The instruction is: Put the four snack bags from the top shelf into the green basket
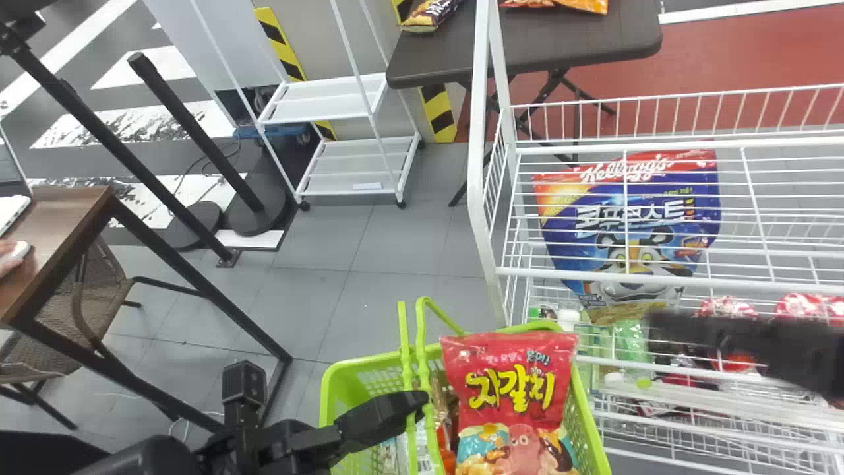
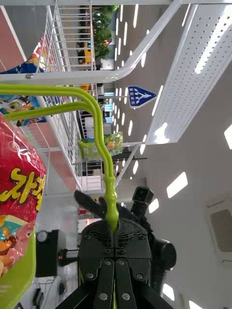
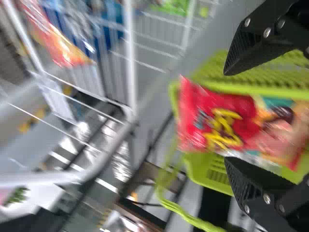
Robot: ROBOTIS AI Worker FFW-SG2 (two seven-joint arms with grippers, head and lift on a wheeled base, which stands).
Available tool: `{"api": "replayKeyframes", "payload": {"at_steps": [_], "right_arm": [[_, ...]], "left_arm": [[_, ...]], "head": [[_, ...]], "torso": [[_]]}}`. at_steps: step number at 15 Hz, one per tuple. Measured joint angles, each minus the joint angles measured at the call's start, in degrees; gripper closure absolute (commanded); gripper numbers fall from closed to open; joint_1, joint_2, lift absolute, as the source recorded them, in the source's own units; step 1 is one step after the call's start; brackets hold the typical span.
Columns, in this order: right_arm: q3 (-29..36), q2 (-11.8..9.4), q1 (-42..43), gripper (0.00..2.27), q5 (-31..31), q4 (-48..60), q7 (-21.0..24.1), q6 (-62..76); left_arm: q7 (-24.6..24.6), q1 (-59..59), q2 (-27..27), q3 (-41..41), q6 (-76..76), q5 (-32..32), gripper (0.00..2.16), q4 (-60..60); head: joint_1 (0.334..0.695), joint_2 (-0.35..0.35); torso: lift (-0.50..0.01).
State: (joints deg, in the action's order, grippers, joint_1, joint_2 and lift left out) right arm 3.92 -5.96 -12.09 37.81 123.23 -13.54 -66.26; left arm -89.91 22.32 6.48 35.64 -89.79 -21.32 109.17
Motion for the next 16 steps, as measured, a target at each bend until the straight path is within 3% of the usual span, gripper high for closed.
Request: {"api": "replayKeyframes", "payload": {"at_steps": [1, 2, 5, 8, 11, 16], "right_arm": [[0.7, 0.0, 0.8, 0.06, -4.1, -1.5, 2.3, 7.3], [0.7, 0.1, 2.2, 0.06, -10.3, -4.0, 5.4, 16.0], [-0.6, 0.2, 8.3, 0.06, -25.0, -15.0, 13.3, 33.7], [-2.3, 0.4, 15.6, 0.07, -32.8, -28.7, 18.5, 43.9], [-2.6, 0.7, 23.0, 0.07, -36.5, -42.5, 27.3, 51.0], [-0.4, 0.6, 31.2, 0.07, -38.4, -56.7, 30.7, 57.5]], "left_arm": [[0.0, 0.0, 0.0, -0.1, 0.0, 0.0, 2.14, 0.0], [0.0, 0.0, 0.0, -0.1, 0.0, 0.0, 2.14, 0.0], [0.0, 0.0, 0.0, 0.0, 0.0, 0.0, 2.14, -0.1], [0.0, 0.0, 0.0, 0.0, 0.0, 0.0, 2.14, -0.4], [0.0, 0.1, 0.1, 0.3, 0.0, 0.0, 2.14, -0.8], [0.0, 0.1, 0.2, 0.7, 0.0, 0.0, 2.14, -1.4]], "head": [[0.695, 0.205], [0.695, 0.133], [0.695, -0.025], [0.695, -0.063], [0.695, -0.107], [0.695, -0.159]], "torso": [[0.0], [0.0], [0.0], [0.0], [0.0], [0.0]]}}
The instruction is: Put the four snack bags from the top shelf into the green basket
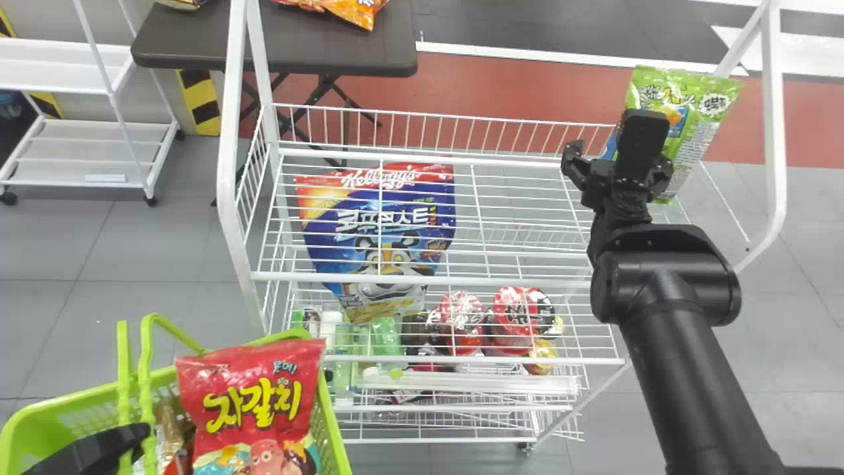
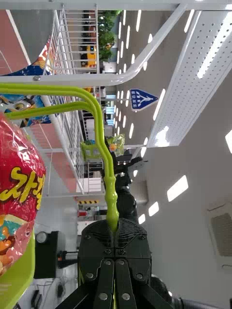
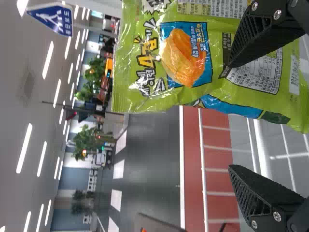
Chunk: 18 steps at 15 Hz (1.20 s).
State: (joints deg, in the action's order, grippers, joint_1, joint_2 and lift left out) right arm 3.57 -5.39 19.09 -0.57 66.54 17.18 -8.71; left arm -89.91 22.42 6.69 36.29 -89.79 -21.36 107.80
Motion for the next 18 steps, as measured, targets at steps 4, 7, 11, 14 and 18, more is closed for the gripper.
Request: {"api": "replayKeyframes", "payload": {"at_steps": [4, 7, 11, 14, 18], "right_arm": [[1.5, -0.8, 4.2, 0.83, -0.8, -6.7, 0.8, -0.4], [1.9, -1.0, 4.8, 2.2, -1.0, -7.8, 0.4, -2.0], [2.3, -0.9, 2.9, 2.25, -0.5, -6.2, 0.8, -1.8], [2.6, -0.9, -0.4, 2.25, 0.6, -0.8, 0.5, -1.5], [0.4, -0.8, -11.2, 2.25, 4.5, 18.6, -1.9, -7.0]], "left_arm": [[0.0, -0.2, 0.2, 0.0, 0.0, 0.0, 2.14, -0.6], [0.0, -0.2, 0.4, 0.1, 0.0, -0.1, 2.14, -0.8], [0.0, -0.2, 0.4, 0.2, 0.0, -0.1, 2.14, -0.9], [0.0, -0.1, 0.4, 0.3, 0.0, -0.1, 2.14, -0.9], [0.0, -0.4, 0.2, 0.3, 0.0, 0.0, 2.14, -1.0]], "head": [[0.695, -0.189], [0.695, -0.195], [0.695, -0.199], [0.695, -0.199], [0.695, -0.164]], "torso": [[0.0], [0.0], [0.0], [0.0], [0.0]]}}
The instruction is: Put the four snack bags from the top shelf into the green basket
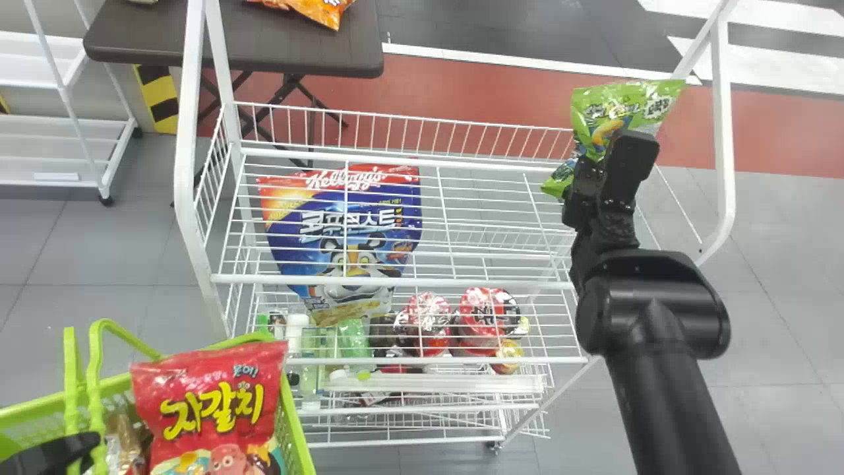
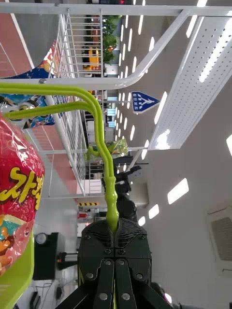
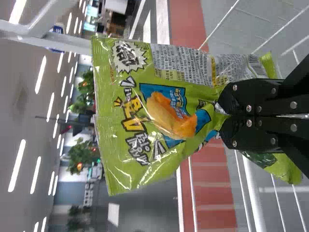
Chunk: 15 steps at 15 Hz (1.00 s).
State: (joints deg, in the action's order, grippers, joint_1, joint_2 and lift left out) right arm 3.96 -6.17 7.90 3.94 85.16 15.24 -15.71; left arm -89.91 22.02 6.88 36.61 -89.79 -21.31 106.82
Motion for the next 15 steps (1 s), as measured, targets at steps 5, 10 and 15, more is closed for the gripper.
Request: {"api": "replayKeyframes", "payload": {"at_steps": [5, 10, 15], "right_arm": [[-7.5, 0.1, -14.7, 2.25, 8.8, 26.1, -6.3, -10.2], [-11.6, -0.2, -25.0, 2.25, 21.8, 41.1, -14.4, -23.3], [-11.2, -0.4, -30.0, 2.25, 33.6, 48.8, -19.5, -41.1]], "left_arm": [[0.0, -0.3, -0.1, 0.4, 0.0, 0.1, 2.14, 0.0], [0.0, -0.7, 0.0, 0.6, 0.0, 0.0, 2.14, 0.1], [0.0, -1.0, 0.1, 0.6, 0.0, 0.1, 2.14, 0.2]], "head": [[0.695, 0.015], [0.695, 0.227], [0.695, 0.35]], "torso": [[0.0], [0.0], [0.0]]}}
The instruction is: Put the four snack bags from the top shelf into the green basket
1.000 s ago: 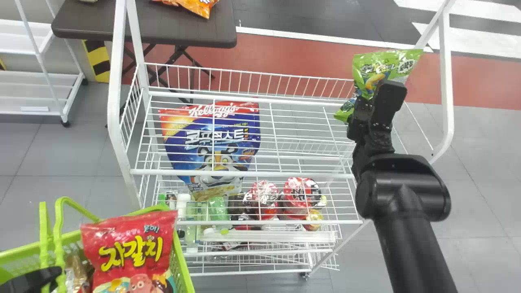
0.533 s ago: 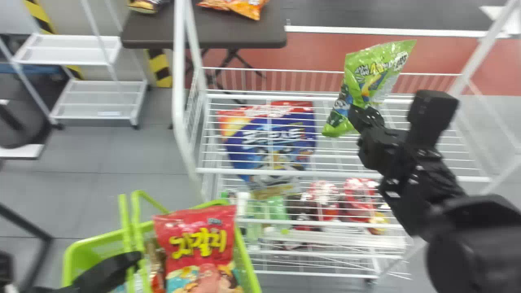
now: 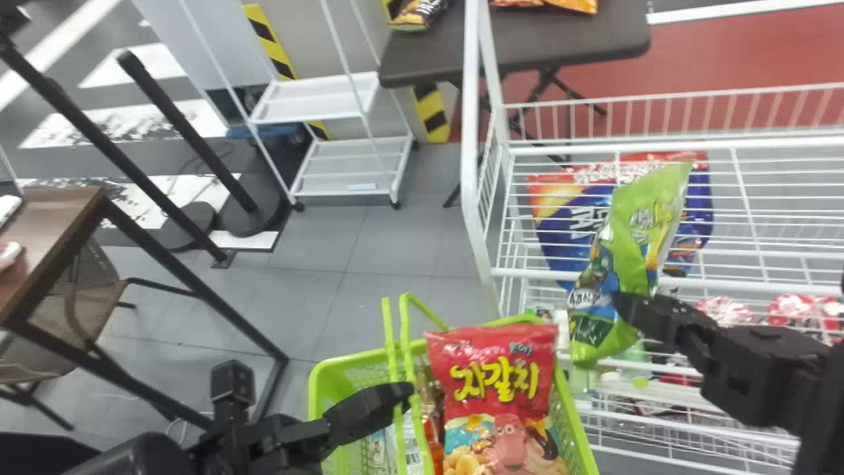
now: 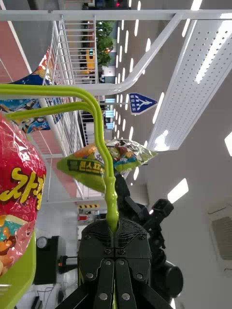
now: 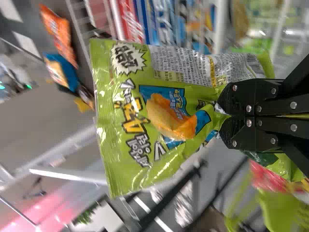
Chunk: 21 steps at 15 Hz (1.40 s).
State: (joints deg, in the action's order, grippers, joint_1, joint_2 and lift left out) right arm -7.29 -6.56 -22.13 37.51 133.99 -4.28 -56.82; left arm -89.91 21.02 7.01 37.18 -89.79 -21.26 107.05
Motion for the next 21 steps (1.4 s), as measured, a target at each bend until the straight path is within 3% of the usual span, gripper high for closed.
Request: {"api": "replayKeyframes", "payload": {"at_steps": [5, 10, 13, 21], "right_arm": [[2.3, -0.1, -0.3, 2.25, 11.1, 0.9, -2.2, -16.2], [3.8, -0.1, 0.4, 2.25, 20.0, -4.4, -5.0, -20.1], [3.0, 0.2, 2.3, 2.25, 20.7, -11.9, -7.0, -20.8], [-3.1, 2.4, 12.5, 2.19, 21.1, -33.2, -17.9, -18.0]], "left_arm": [[0.0, -0.3, -0.1, -0.2, 0.0, 0.0, 2.14, 0.0], [0.0, -0.3, -0.1, -0.1, 0.0, 0.1, 2.14, 0.1], [0.0, -0.3, -0.2, 0.1, 0.0, 0.0, 2.14, 0.3], [0.0, -0.2, -0.6, -0.3, 0.0, 0.0, 2.14, 0.5]], "head": [[0.695, 0.35], [0.695, 0.35], [0.695, 0.35], [0.695, 0.35]], "torso": [[0.0], [0.0], [0.0], [0.0]]}}
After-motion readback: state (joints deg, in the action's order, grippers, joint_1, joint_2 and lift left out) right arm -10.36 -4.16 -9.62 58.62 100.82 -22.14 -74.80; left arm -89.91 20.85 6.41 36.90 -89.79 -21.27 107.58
